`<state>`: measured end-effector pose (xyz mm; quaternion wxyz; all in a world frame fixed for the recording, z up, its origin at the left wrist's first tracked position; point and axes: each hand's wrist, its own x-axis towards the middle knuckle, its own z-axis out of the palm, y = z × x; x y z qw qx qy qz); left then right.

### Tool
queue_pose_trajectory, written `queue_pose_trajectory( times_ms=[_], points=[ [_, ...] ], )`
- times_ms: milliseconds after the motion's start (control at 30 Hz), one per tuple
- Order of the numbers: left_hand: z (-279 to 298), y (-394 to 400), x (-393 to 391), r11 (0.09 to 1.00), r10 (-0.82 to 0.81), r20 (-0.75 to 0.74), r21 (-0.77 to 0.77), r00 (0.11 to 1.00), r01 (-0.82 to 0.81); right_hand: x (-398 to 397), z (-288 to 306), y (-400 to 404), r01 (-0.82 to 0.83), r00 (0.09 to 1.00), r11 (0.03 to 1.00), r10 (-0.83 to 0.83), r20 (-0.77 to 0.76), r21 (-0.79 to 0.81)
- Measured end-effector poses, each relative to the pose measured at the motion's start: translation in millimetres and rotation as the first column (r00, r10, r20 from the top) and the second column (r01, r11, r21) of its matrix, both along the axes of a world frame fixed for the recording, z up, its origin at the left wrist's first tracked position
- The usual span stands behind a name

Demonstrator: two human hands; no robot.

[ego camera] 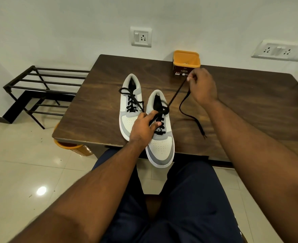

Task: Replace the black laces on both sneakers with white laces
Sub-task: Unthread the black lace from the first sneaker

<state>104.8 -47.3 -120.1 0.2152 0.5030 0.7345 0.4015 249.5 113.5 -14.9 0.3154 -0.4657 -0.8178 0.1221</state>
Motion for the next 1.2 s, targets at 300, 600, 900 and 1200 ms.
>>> queue_pose_trajectory(
  times_ms=[300,600,900,1200],
  points=[
    [16,14,-3,0.988,0.117,0.100,0.090,0.988,-0.126,-10,-58,-56,-0.253,0.967,0.920,0.230,-0.110,-0.301],
    [30,6,-18,0.893,0.214,0.598,0.200,0.773,-0.402,-10,-77,-75,-0.235,0.965,0.900,0.170,-0.202,-0.367],
    [32,-11,-66,0.827,0.515,-0.180,-0.155,0.838,-0.541,-13,-73,-68,-0.204,0.952,0.843,0.053,-0.300,-0.498],
    [36,7,-5,0.990,-0.123,-0.287,-0.100,0.950,0.098,-12,-65,-78,-0.290,0.913,0.730,0.017,-0.409,-0.619]
  ],
)
